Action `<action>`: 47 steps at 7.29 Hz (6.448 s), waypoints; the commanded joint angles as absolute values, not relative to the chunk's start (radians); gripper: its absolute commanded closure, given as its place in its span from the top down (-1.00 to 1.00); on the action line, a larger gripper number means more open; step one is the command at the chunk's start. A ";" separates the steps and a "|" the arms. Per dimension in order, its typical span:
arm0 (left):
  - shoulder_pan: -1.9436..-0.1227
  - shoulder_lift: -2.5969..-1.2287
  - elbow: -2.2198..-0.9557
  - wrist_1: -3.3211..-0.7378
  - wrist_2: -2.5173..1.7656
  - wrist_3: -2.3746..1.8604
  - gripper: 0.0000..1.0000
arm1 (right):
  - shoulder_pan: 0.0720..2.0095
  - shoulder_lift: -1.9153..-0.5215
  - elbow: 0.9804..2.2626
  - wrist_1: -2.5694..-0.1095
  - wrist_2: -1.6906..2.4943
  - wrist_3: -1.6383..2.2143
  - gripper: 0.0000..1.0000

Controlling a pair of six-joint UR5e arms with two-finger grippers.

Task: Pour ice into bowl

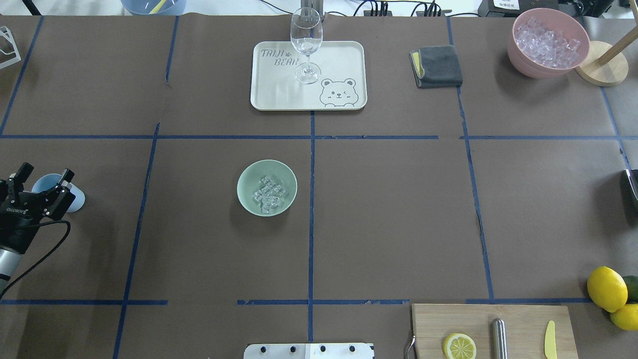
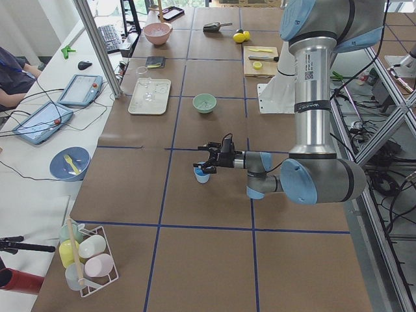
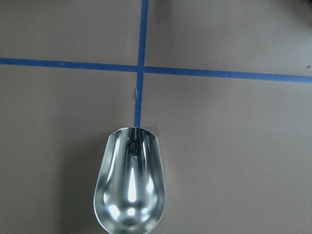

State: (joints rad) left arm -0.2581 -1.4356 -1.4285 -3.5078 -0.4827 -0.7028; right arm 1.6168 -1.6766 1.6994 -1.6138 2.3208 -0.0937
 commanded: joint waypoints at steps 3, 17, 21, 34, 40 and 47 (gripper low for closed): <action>-0.530 -1.430 -1.497 -3.373 -0.963 -0.562 0.99 | 1.617 -1.678 1.701 -1.614 2.321 -0.094 1.00; -1.558 -1.491 -1.641 -1.678 -2.433 -0.067 1.00 | 1.435 -1.677 1.981 -1.621 2.428 0.071 1.00; -1.560 -1.485 -1.649 -1.678 -2.424 -0.068 1.00 | 1.032 -1.504 2.080 -1.329 2.410 0.783 1.00; -1.560 -1.483 -1.671 -1.678 -2.425 -0.067 1.00 | 0.468 -0.647 1.348 -1.456 1.807 1.302 -0.44; -1.560 -1.482 -1.666 -1.678 -2.425 -0.067 1.00 | 0.535 -0.745 1.561 -1.492 1.876 1.269 -1.00; -1.560 -1.471 -1.690 -1.684 -2.422 -0.066 1.00 | 0.921 -1.282 1.896 -1.477 2.177 0.713 -1.00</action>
